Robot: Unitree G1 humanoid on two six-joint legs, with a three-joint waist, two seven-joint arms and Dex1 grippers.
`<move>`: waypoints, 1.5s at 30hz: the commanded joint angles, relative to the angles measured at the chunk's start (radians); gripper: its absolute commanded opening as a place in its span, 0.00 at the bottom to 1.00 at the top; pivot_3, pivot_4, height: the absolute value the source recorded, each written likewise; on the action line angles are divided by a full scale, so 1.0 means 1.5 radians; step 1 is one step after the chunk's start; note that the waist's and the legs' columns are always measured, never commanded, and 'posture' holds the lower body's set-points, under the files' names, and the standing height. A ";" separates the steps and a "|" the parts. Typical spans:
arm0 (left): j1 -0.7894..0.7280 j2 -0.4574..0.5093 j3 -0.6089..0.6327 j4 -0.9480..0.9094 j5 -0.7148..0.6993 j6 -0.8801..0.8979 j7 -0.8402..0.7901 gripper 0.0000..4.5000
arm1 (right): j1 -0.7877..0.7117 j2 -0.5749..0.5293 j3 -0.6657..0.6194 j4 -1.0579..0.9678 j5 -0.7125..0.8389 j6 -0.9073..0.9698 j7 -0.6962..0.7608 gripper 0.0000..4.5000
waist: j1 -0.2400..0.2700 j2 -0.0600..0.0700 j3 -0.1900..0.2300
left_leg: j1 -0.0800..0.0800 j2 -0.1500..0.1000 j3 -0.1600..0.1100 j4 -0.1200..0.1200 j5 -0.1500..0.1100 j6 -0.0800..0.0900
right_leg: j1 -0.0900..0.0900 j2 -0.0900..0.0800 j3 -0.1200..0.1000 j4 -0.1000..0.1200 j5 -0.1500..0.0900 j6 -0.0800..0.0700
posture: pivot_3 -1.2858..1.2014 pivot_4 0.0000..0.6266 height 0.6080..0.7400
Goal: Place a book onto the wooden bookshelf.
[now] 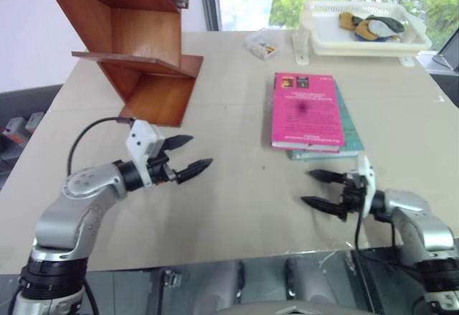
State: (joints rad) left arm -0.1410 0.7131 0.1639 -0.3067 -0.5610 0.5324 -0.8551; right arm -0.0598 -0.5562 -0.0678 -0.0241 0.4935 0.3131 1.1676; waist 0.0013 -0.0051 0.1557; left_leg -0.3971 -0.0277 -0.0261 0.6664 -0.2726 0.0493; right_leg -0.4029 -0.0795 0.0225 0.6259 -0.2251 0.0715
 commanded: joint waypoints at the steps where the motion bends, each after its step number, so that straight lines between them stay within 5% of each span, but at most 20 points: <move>1: -0.063 -0.041 -0.036 0.036 -0.008 -0.002 -0.003 0.98 | 0.058 -0.055 -0.099 -0.015 0.032 -0.005 0.005 1.00 | 0.005 0.000 0.000 | 0.000 0.000 0.000 0.000 0.000 0.000 | 0.000 0.000 0.000 0.000 0.000 0.000 | 0.52 0.24 1.00; 9: -0.258 -0.193 -0.060 0.280 -0.011 0.019 0.025 0.98 | 0.107 -0.139 -0.249 0.076 0.029 -0.056 -0.013 1.00 | 0.005 -0.001 0.000 | 0.002 -0.001 -0.001 0.003 0.000 0.001 | 0.005 0.004 -0.001 0.000 0.000 0.000 | 0.52 0.24 1.00; 15: -0.332 -0.223 -0.070 0.352 -0.013 -0.002 -0.036 0.98 | -0.009 -0.129 -0.282 0.172 -0.041 -0.093 -0.201 1.00 | -0.007 -0.001 0.000 | 0.002 -0.001 0.000 0.003 0.001 0.000 | 0.004 0.006 0.000 0.001 0.000 0.001 | 0.52 0.24 1.00; 21: -0.310 -0.177 -0.078 0.309 -0.004 -0.015 -0.115 0.98 | -0.148 -0.036 -0.210 0.201 -0.085 -0.057 -0.349 1.00 | -0.013 -0.001 0.000 | 0.002 0.001 0.000 0.002 0.003 -0.003 | 0.003 0.006 0.000 0.001 0.000 0.000 | 0.52 0.24 1.00; 29: -0.259 -0.045 -0.086 0.210 0.027 -0.057 -0.215 0.98 | -0.425 -0.009 -0.179 0.560 -0.170 -0.094 -0.526 1.00 | -0.005 0.000 0.000 | 0.000 -0.001 0.000 0.002 0.003 -0.003 | 0.001 0.005 0.000 0.001 0.000 0.000 | 0.52 0.24 1.00; 36: -0.219 0.011 -0.059 0.134 0.020 -0.053 -0.221 0.98 | -0.600 -0.007 -0.154 0.816 -0.213 -0.151 -0.532 1.00 | -0.012 0.000 0.001 | -0.002 -0.001 0.001 -0.001 0.003 -0.003 | -0.001 0.005 0.001 -0.001 0.000 0.000 | 0.52 0.24 1.00; 45: -0.155 0.011 -0.028 0.065 0.008 -0.037 -0.171 0.98 | -0.669 0.034 -0.102 0.889 -0.271 -0.166 -0.456 1.00 | -0.025 0.000 0.001 | -0.001 -0.001 0.001 -0.001 0.003 -0.003 | -0.001 0.006 0.002 0.000 0.000 0.000 | 0.52 0.24 1.00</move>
State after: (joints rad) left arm -0.3865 0.7179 0.0818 -0.1597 -0.5334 0.4760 -1.1277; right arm -1.0295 -0.4974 -0.2263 1.3145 0.0987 0.0760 0.4590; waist -0.0364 -0.0056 0.1568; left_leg -0.3993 -0.0286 -0.0244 0.6651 -0.2684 0.0444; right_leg -0.4043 -0.0712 0.0254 0.6263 -0.2250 0.0717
